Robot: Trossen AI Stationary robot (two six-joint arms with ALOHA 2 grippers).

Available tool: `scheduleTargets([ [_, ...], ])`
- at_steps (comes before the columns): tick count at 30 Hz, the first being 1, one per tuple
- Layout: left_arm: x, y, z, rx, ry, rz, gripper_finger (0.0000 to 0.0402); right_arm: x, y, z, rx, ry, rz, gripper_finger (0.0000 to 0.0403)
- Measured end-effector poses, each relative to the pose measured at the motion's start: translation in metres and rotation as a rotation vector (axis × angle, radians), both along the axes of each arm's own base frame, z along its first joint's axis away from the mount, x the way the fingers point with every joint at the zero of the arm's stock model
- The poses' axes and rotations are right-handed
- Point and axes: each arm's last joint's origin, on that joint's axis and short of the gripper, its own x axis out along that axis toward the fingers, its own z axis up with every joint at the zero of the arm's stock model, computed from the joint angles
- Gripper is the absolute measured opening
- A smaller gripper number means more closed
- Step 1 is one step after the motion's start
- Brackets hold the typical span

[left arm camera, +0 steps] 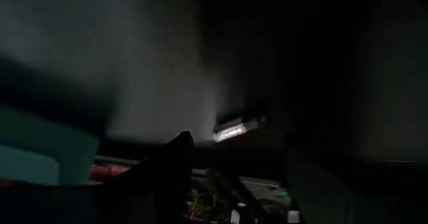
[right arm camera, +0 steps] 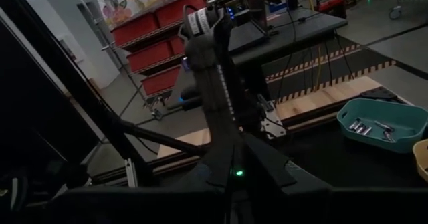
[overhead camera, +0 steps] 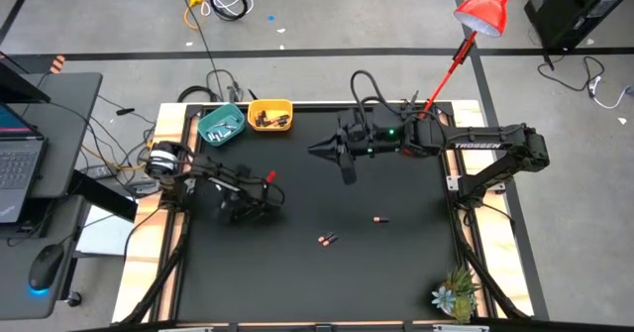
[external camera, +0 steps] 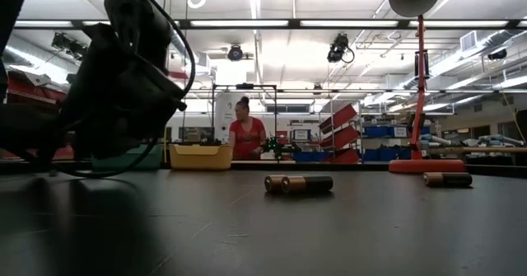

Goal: Sort batteries
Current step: Put the silver battery into the blue bin

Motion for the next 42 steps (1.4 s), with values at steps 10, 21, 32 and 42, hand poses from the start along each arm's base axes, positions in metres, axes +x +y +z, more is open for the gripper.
scheduleTargets([
  [10,0.022,0.011,0.039,0.063,-0.368,0.005,0.0234,0.0,0.001,0.0,0.014,0.001,0.004,0.0041],
  [21,0.022,0.058,0.092,-0.028,-0.821,0.144,0.0234,-0.001,-0.005,-0.003,0.021,0.031,0.017,0.0041],
  [32,0.029,0.079,0.089,-0.232,-0.964,0.129,0.0171,-0.038,-0.02,0.009,-0.025,0.134,-0.062,0.0041],
  [42,0.019,0.11,0.083,-0.062,-0.915,0.068,0.014,-0.071,-0.01,0.021,-0.14,0.19,-0.072,0.0041],
])
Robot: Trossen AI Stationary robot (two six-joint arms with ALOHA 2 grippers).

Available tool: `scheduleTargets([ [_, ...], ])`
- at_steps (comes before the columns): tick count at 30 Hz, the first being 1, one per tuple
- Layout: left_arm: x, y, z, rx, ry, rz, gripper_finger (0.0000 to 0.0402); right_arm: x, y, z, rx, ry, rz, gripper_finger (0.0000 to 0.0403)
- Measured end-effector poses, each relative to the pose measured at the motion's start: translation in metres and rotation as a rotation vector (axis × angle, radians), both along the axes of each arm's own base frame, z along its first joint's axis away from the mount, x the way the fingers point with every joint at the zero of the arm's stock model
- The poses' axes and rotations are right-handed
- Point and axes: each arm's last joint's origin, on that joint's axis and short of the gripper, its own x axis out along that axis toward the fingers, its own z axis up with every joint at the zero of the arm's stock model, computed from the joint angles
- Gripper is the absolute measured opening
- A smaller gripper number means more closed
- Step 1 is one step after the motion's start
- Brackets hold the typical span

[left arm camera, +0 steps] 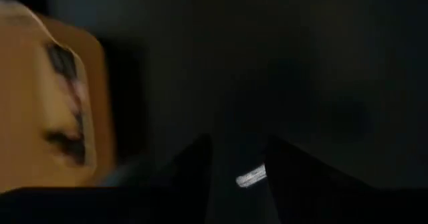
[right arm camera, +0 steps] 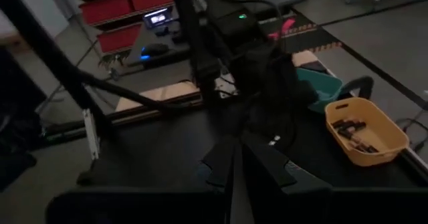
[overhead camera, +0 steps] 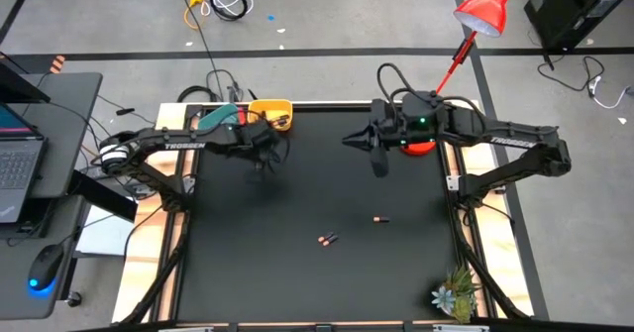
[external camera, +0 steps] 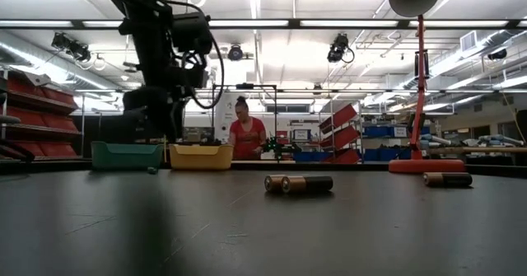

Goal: Sort batteries
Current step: Put the silver battery into the blue bin

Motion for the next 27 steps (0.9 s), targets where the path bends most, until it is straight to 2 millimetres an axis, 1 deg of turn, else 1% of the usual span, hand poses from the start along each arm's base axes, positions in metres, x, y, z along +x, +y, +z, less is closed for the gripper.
scheduleTargets([
  [2,0.003,0.004,0.002,0.053,-0.01,-0.059,0.0143,0.0,0.001,0.0,-0.017,-0.001,0.035,0.0041],
  [4,0.006,0.006,0.003,0.085,-0.023,-0.064,0.0145,0.003,0.001,-0.002,-0.036,0.006,0.068,0.0041],
  [6,0.009,0.007,0.001,0.085,-0.013,-0.065,0.0147,0.005,0.001,-0.004,-0.041,0.015,0.09,0.0041],
  [8,0.01,0.009,-0.006,0.065,0.019,-0.079,0.0147,0.008,0.0,-0.005,-0.056,0.008,0.097,0.0041],
  [9,0.011,0.011,-0.01,0.042,0.026,-0.098,0.0147,0.009,-0.002,-0.006,-0.064,0.011,0.095,0.0041],
  [11,0.011,0.016,-0.018,-0.004,0.04,-0.117,0.0147,0.016,-0.007,-0.008,-0.074,-0.003,0.082,0.0041],
  [13,0.012,0.022,-0.025,-0.028,0.053,-0.107,0.0147,0.021,-0.015,-0.012,-0.038,-0.003,0.046,0.0041],
  [18,0.019,0.039,-0.036,0.005,0.043,-0.068,0.0147,0.037,-0.027,-0.018,0.026,-0.051,0.058,0.0041],
  [21,0.021,0.045,-0.039,0.015,0.025,-0.055,0.0147,0.044,-0.033,-0.024,0.058,-0.047,0.057,0.0041],
  [23,0.021,0.047,-0.042,-0.036,0.004,-0.067,0.0147,0.047,-0.035,-0.025,0.069,-0.057,0.051,0.0041],
  [25,0.02,0.046,-0.044,-0.127,-0.022,-0.093,0.0147,0.047,-0.036,-0.025,0.072,-0.057,0.047,0.0041],
  [27,0.02,0.046,-0.046,-0.171,-0.038,-0.115,0.0147,0.047,-0.037,-0.025,0.073,-0.06,0.049,0.0041],
])
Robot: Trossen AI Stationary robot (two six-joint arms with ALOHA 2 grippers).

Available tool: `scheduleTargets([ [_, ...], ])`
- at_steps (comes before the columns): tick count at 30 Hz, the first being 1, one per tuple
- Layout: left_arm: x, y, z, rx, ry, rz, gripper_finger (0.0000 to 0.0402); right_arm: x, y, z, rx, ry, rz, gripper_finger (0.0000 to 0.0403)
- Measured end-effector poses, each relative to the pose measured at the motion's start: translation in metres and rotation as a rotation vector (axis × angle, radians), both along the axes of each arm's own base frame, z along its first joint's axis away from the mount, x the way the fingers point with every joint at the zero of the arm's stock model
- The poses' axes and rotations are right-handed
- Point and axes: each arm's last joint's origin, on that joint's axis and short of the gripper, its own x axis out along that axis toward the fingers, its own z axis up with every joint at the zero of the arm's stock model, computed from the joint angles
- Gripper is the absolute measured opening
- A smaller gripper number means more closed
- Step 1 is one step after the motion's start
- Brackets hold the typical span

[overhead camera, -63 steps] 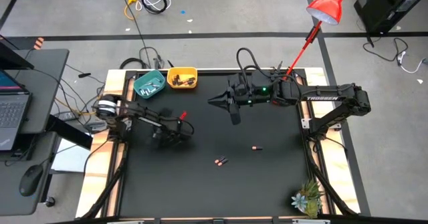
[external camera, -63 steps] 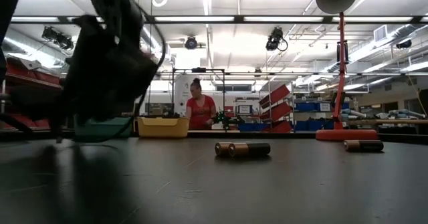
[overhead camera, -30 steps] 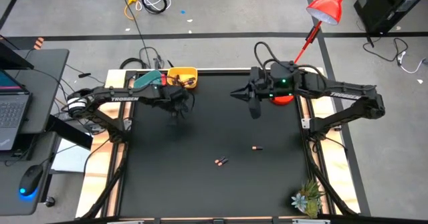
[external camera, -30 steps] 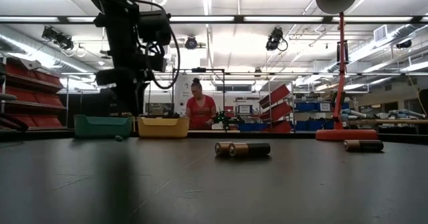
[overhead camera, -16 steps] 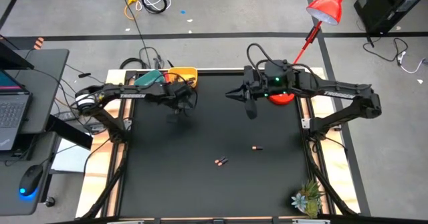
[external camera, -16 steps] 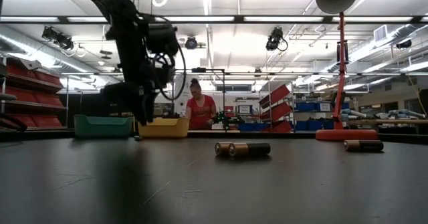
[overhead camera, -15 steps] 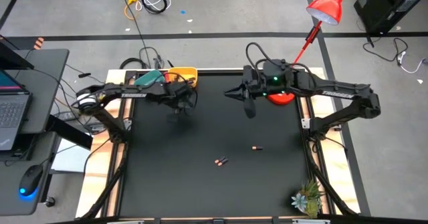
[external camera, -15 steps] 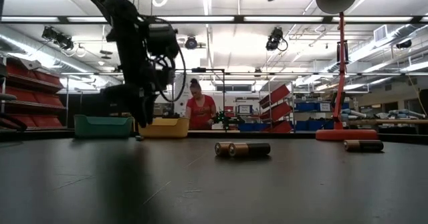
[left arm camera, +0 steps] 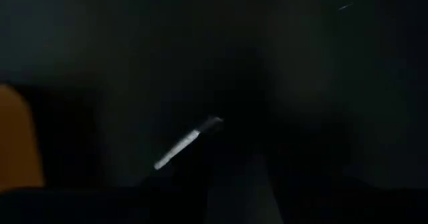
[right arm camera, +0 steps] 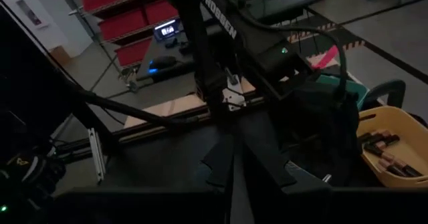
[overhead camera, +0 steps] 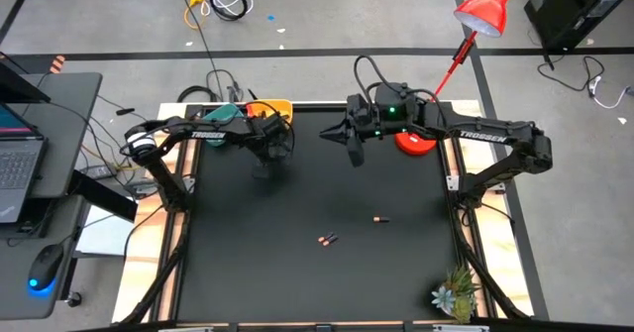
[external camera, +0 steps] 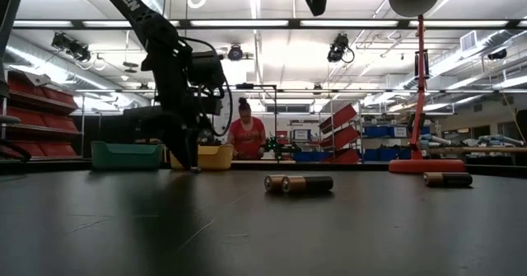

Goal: Sort batteries
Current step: Put the silver battery into the blue bin

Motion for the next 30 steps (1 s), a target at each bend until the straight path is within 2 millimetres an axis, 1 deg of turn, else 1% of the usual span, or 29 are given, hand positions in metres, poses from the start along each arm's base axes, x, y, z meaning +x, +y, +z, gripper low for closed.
scheduleTargets([
  [4,0.0,-0.001,-0.003,-0.054,-0.01,-0.016,0.0147,0.001,0.0,0.0,0.002,-0.002,0.001,0.0041],
  [7,0.002,-0.002,-0.002,-0.042,-0.003,-0.018,0.0147,0.001,0.0,0.0,0.007,-0.003,0.004,0.0041],
  [9,0.01,0.0,0.007,0.014,-0.011,0.001,0.0147,0.001,0.0,0.0,0.008,-0.003,0.008,0.0041],
  [12,0.024,0.004,0.026,0.073,-0.074,0.012,0.0147,0.001,0.001,0.0,0.016,-0.003,0.013,0.0041],
  [15,0.044,0.013,0.036,0.074,-0.145,0.114,0.0147,0.0,0.0,-0.001,0.045,0.009,0.003,0.0041],
  [17,0.055,0.022,0.034,0.047,-0.142,0.221,0.0147,-0.003,-0.002,-0.001,0.063,0.027,-0.026,0.0041],
  [21,0.084,0.039,0.023,-0.014,-0.131,0.407,0.0147,-0.01,-0.002,0.001,0.062,0.047,-0.05,0.0041],
  [25,0.113,0.054,0.013,0.008,-0.098,0.533,0.0147,-0.02,0.001,0.008,0.045,0.04,-0.042,0.0041],
  [28,0.125,0.062,0.008,-0.007,-0.061,0.576,0.0147,-0.026,0.003,0.013,0.042,0.03,-0.043,0.0041],
  [30,0.128,0.063,0.005,-0.028,-0.013,0.612,0.0147,-0.031,0.004,0.016,0.037,0.03,-0.05,0.0041],
])
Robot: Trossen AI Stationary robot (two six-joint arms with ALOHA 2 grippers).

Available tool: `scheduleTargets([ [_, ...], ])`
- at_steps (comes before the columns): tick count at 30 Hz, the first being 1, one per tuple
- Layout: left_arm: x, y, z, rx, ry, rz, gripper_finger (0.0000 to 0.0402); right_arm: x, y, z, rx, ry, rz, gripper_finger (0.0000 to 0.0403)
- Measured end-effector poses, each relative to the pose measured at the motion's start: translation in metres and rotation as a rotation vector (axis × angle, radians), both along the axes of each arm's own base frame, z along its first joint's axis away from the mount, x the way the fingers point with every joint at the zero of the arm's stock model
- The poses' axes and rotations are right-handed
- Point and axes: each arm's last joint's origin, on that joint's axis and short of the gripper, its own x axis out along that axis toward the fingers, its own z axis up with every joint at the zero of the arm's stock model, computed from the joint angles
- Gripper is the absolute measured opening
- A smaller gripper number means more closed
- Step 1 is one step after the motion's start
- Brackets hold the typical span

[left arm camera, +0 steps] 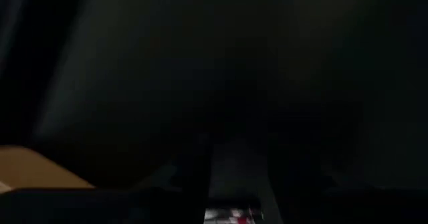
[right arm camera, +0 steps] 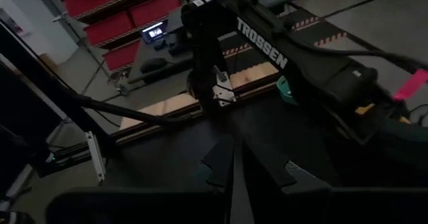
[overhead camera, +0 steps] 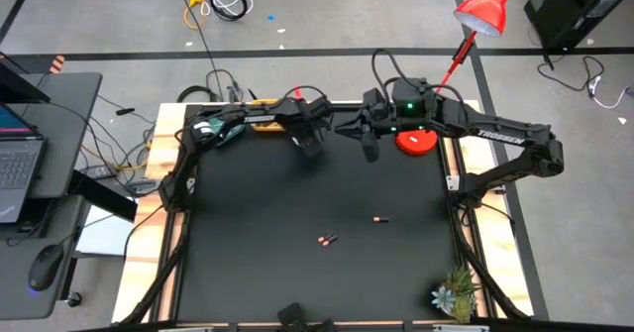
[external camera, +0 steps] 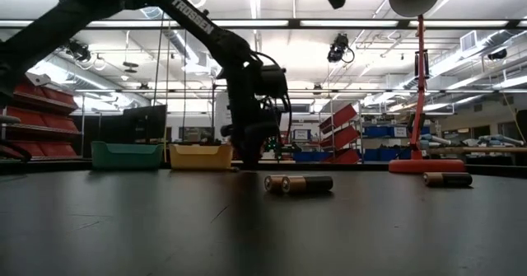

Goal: Sort batteries
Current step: Put the silver battery into the blue bin

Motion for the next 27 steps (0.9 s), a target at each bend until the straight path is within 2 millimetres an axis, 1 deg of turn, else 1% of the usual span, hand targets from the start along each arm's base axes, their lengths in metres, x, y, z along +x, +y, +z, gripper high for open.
scheduleTargets([
  [2,-0.001,-0.001,-0.006,-0.03,0.035,0.037,0.0147,-0.006,0.001,0.002,-0.014,0.009,-0.016,0.0041],
  [6,-0.002,-0.002,-0.006,-0.043,0.051,0.057,0.0147,-0.013,0.002,0.006,-0.047,0.016,-0.027,0.0041],
  [14,-0.003,-0.002,-0.006,-0.049,0.05,0.078,0.0147,-0.014,0.003,0.006,-0.089,0.022,-0.012,0.0041],
  [17,-0.002,-0.002,0.002,-0.062,0.057,0.11,0.0147,-0.014,0.003,0.006,-0.095,0.023,-0.007,0.0041],
  [20,0.005,-0.005,0.017,-0.063,0.024,0.136,0.0147,-0.014,0.003,0.005,-0.108,0.031,-0.001,0.0041],
  [22,0.008,-0.013,0.027,-0.066,0.0,0.138,0.0147,-0.014,0.003,0.004,-0.112,0.042,0.003,0.0041],
  [24,0.013,-0.022,0.04,-0.042,-0.065,0.143,0.0147,-0.015,0.003,0.003,-0.12,0.05,0.008,0.0041],
  [27,0.017,-0.034,0.058,0.011,-0.147,0.205,0.0147,-0.015,0.004,0.002,-0.122,0.054,0.029,0.0041],
])
